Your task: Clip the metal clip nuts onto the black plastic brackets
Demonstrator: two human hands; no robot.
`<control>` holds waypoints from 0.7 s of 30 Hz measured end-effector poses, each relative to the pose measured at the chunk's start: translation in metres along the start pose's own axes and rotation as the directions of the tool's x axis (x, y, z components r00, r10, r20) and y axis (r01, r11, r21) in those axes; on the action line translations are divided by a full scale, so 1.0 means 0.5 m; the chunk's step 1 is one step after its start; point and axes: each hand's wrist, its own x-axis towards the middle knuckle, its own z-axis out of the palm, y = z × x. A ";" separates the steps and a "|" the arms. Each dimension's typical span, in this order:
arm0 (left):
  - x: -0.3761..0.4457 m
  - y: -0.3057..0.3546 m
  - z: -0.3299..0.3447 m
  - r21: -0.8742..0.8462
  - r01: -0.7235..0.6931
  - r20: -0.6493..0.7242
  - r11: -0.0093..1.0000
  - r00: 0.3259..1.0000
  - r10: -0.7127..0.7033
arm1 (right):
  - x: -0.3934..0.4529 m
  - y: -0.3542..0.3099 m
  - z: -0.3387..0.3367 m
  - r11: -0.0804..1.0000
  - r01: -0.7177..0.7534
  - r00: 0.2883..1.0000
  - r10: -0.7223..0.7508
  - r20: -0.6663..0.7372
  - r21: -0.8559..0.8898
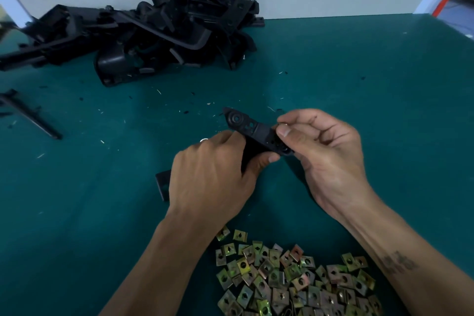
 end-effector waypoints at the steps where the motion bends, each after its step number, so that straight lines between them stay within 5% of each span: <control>1: 0.000 0.000 0.000 0.003 0.006 0.001 1.000 1.000 -0.006 | 0.000 0.000 0.000 1.000 0.000 1.000 0.000 -0.009 0.007; 12: 0.000 0.002 -0.002 0.002 0.011 -0.007 1.000 1.000 -0.011 | -0.007 0.006 0.005 0.998 -0.042 0.999 0.043 -0.028 0.056; 21: -0.003 0.002 -0.005 0.018 0.022 -0.055 1.000 0.998 -0.021 | -0.004 -0.003 0.000 0.999 -0.010 0.994 0.004 0.110 0.049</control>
